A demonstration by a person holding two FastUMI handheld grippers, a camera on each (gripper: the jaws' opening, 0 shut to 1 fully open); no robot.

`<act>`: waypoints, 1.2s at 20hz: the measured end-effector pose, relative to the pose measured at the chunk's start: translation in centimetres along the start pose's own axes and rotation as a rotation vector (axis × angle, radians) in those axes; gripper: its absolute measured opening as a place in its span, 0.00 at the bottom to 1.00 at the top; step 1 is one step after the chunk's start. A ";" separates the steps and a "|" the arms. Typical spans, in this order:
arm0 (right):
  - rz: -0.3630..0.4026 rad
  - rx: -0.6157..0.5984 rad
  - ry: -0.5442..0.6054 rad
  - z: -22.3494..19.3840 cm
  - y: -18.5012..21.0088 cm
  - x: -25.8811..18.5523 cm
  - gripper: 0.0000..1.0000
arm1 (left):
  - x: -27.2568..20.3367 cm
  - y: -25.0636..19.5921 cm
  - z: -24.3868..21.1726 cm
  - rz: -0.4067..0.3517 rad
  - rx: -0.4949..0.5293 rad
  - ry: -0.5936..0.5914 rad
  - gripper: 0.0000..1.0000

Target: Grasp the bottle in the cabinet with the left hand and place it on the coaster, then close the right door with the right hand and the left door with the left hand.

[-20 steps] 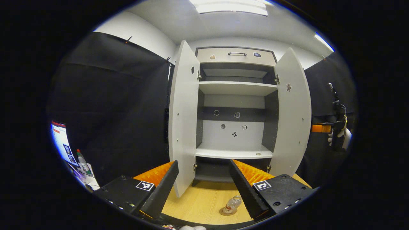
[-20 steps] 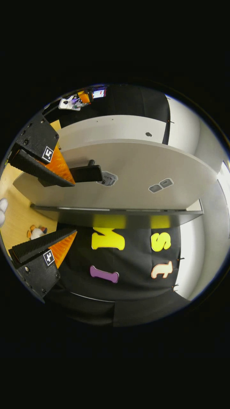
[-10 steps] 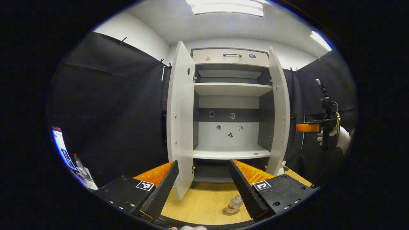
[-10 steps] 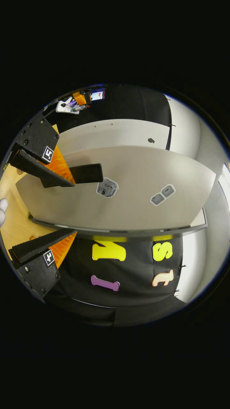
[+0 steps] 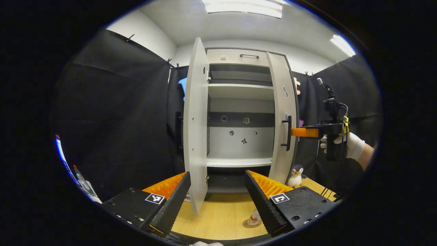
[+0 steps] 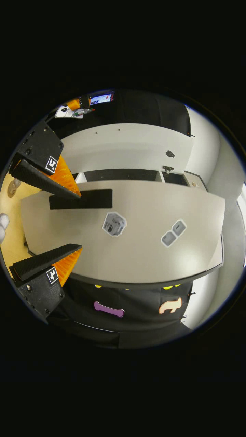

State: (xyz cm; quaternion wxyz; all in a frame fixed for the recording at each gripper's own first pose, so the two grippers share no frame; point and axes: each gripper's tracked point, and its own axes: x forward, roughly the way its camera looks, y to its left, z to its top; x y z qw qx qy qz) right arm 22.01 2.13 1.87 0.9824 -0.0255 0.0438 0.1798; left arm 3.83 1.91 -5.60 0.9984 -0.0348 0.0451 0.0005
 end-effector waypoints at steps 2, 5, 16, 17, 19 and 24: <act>-0.012 0.007 -0.007 0.5 1.0 -0.2 0.81 | 0.0 1.1 -0.1 -0.012 -0.003 0.002 0.96; -0.044 -0.011 0.013 0.1 1.1 -1.5 0.82 | 0.2 3.3 0.0 -0.019 -0.015 -0.004 0.96; -0.095 -0.034 0.145 -6.6 4.4 -11.1 0.81 | 6.5 17.0 2.9 0.103 -0.028 -0.045 0.92; -0.108 -0.031 0.160 -7.2 4.5 -11.7 0.81 | 7.4 18.0 3.2 0.113 -0.028 -0.053 0.92; -0.126 -0.014 0.189 -8.4 4.7 -12.6 0.82 | 9.4 19.5 3.6 0.128 -0.019 -0.061 0.95; -0.167 0.032 0.215 -9.3 4.2 -14.7 0.81 | 13.7 20.7 6.5 0.121 0.004 -0.107 0.95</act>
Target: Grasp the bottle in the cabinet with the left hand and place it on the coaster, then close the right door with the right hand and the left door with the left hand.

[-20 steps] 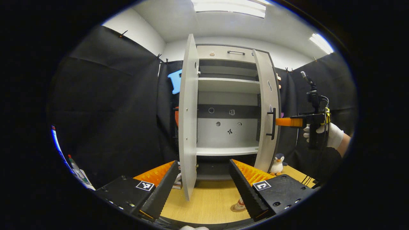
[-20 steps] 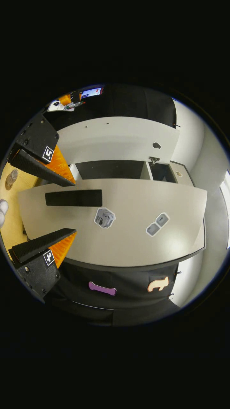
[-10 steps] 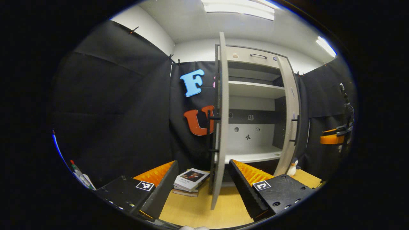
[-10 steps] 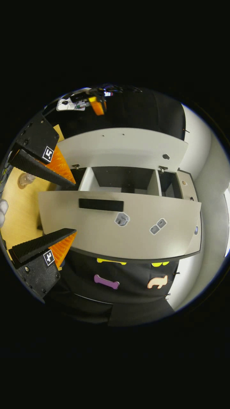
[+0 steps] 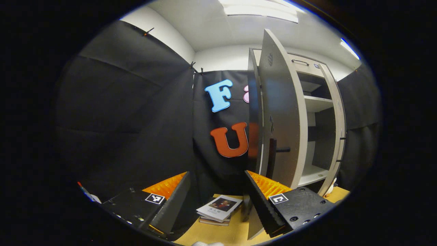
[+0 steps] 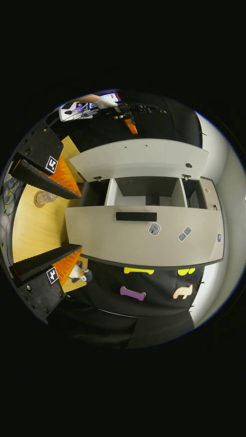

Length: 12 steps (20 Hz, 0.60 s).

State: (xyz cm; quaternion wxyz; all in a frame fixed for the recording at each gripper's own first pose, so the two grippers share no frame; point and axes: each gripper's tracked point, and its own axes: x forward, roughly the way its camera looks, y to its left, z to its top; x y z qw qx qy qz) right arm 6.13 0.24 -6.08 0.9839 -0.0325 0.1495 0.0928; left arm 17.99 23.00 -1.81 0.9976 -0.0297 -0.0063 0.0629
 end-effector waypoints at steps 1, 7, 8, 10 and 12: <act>-0.010 0.003 0.000 -0.1 -0.4 -0.3 0.81 | 0.8 -0.3 0.4 -0.006 0.010 -0.006 0.95; -0.025 0.028 0.017 -0.8 -2.0 -0.5 0.82 | 3.7 -1.4 0.2 -0.011 0.077 0.015 0.95; -0.027 0.028 0.014 -0.7 -2.3 -0.4 0.81 | 3.8 -1.9 -0.2 -0.017 0.093 0.021 0.94; -0.024 0.028 0.009 -0.5 -2.5 -0.4 0.82 | 3.6 -1.7 0.1 0.002 0.141 0.004 0.92; -0.005 0.023 0.003 -0.1 -2.3 -0.3 0.82 | 3.5 -2.0 0.3 -0.002 0.180 -0.001 0.91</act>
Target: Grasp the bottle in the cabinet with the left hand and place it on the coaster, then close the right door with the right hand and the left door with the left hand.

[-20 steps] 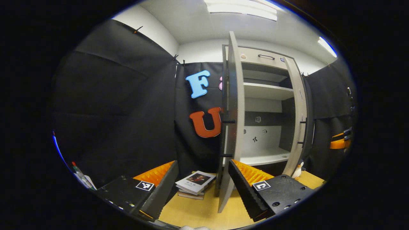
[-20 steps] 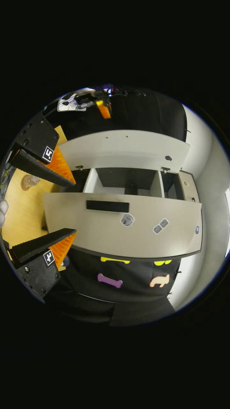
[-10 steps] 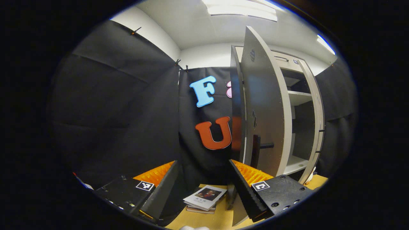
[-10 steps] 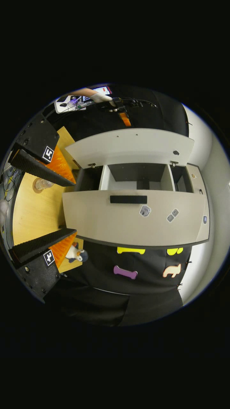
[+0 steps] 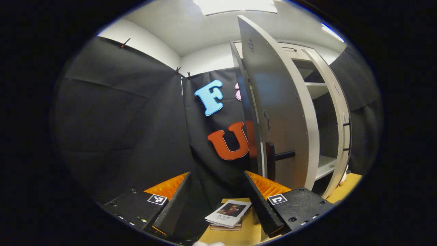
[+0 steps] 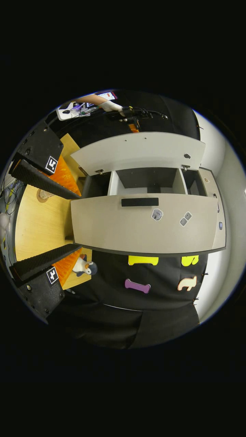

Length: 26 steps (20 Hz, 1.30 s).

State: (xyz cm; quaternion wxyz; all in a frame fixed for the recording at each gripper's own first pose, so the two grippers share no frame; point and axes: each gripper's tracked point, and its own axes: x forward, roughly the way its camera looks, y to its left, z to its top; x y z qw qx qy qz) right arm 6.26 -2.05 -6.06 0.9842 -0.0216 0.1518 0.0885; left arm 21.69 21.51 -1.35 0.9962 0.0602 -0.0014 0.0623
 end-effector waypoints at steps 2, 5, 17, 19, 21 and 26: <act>0.014 -0.015 -0.001 0.3 0.0 0.2 0.82 | 0.2 -0.1 -0.1 -0.007 0.006 0.011 0.90; 0.041 -0.022 -0.010 0.9 -0.1 0.4 0.81 | 0.2 -0.8 -0.4 -0.013 -0.039 0.033 0.87; 0.062 0.005 -0.014 1.5 -2.2 1.0 0.81 | -0.8 -6.9 0.4 -0.082 -0.111 0.063 0.87; 0.050 0.011 -0.016 1.3 -2.5 0.7 0.81 | -0.6 -8.7 0.9 -0.119 -0.115 0.055 0.87; 0.043 0.019 -0.014 1.2 -3.0 0.4 0.81 | -0.3 -11.1 1.0 -0.158 -0.124 0.058 0.87; 0.018 0.030 -0.012 0.6 -4.2 -0.9 0.82 | 1.5 -17.2 1.5 -0.239 -0.150 0.051 0.93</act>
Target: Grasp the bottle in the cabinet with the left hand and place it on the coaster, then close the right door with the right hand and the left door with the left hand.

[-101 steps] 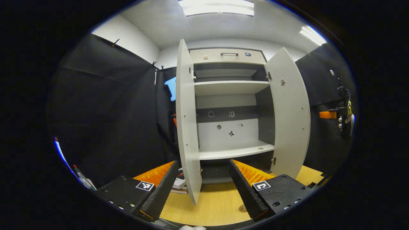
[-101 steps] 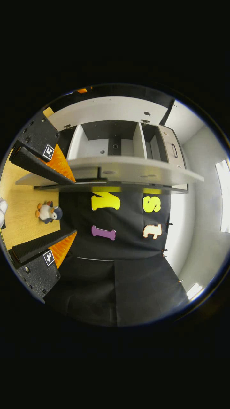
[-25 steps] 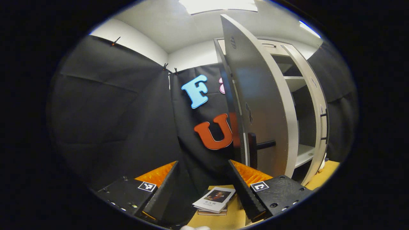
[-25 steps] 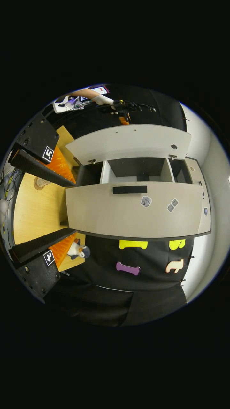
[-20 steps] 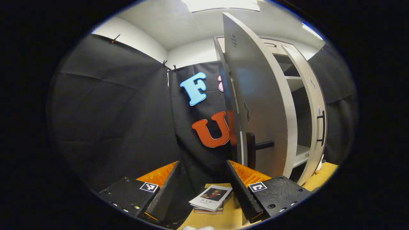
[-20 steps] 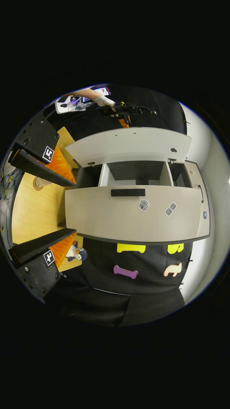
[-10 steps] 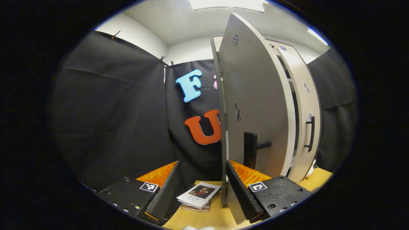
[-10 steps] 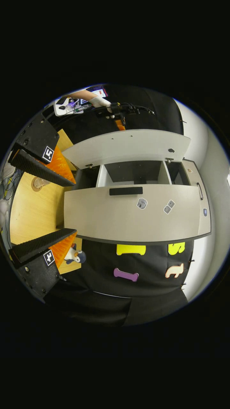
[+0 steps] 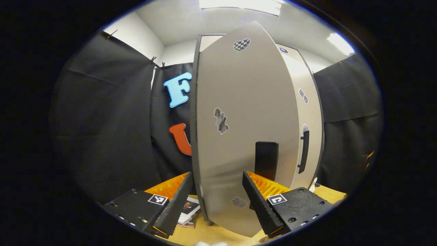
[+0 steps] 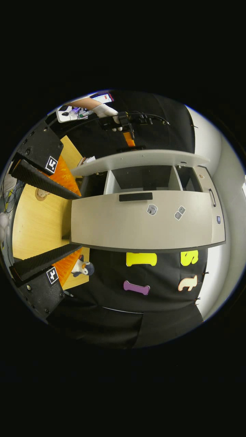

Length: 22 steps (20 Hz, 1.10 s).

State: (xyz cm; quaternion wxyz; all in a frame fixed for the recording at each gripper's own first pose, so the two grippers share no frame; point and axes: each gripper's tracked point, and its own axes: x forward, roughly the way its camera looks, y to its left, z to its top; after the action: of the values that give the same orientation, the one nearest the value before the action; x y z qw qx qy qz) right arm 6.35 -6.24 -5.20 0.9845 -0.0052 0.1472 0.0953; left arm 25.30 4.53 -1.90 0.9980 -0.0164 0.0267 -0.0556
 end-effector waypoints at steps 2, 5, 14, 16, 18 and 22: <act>-0.006 0.017 -0.008 0.0 0.1 -0.3 0.82 | 1.5 -1.7 -0.8 -0.011 0.003 0.023 0.94; -0.017 0.018 -0.025 0.6 0.1 -0.9 0.82 | 2.6 -2.3 -1.2 0.030 0.041 0.032 0.95; -0.038 0.038 -0.043 1.0 1.2 -0.9 0.82 | -0.7 -2.2 0.4 -0.004 -0.011 0.005 0.95; -0.040 0.035 -0.061 1.6 2.0 -0.9 0.82 | -2.4 -2.4 1.3 -0.013 -0.007 -0.015 0.95; -0.045 0.041 -0.085 2.4 2.9 -0.9 0.82 | -4.6 -2.7 1.9 -0.023 -0.010 -0.033 0.95; -0.049 0.059 -0.159 4.6 4.8 -1.2 0.81 | -9.0 -3.5 1.6 -0.047 -0.028 -0.031 0.95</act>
State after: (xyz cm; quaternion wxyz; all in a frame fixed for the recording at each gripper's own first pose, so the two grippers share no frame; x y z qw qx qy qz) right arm 5.68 -1.59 -0.35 0.9948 0.0279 0.0714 0.0670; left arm 16.11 2.10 0.26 0.9963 -0.0320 0.0116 -0.0785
